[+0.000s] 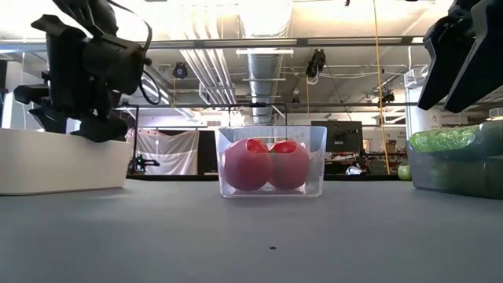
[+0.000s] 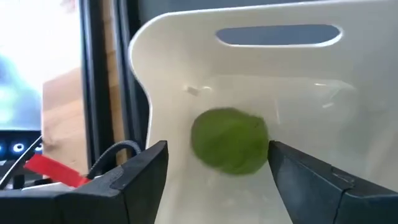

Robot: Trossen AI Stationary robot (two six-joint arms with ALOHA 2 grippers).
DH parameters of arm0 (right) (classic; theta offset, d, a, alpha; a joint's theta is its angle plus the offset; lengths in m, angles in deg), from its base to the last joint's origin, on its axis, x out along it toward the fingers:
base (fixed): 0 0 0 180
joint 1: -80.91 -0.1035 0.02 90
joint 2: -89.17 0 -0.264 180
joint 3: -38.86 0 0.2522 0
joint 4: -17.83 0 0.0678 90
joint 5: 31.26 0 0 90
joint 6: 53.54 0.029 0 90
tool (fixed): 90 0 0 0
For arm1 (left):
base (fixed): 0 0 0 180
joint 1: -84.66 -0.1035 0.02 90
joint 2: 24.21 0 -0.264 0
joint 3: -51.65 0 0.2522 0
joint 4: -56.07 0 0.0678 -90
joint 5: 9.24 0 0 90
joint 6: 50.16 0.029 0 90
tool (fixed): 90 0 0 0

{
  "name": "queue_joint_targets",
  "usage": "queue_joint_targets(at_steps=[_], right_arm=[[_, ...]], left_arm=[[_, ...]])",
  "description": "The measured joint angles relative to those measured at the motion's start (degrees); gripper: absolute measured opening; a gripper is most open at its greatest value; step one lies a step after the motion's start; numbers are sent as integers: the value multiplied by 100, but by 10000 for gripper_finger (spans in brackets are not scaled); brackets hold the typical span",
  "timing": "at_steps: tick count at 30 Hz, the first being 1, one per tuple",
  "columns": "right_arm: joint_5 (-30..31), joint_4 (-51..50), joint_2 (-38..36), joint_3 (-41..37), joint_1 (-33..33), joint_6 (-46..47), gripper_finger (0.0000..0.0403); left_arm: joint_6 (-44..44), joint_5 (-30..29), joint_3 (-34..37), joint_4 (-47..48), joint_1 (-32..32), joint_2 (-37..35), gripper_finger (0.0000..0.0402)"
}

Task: Sort produce into baskets
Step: Put the green lime into the white bin

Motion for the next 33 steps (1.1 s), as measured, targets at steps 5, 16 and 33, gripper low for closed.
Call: queue_joint_targets(at_steps=[5,16,33], right_arm=[[-4,2,1,0,0,-49,375],[-15,14,0,0,0,24,375],[2,309,1,0,-11,17,375]], left_arm=[[-43,16,-21,96,-12,0,259],[524,402,-1294,562,443,0,244],[207,1524,-1212,1197,1843,-2,230]])
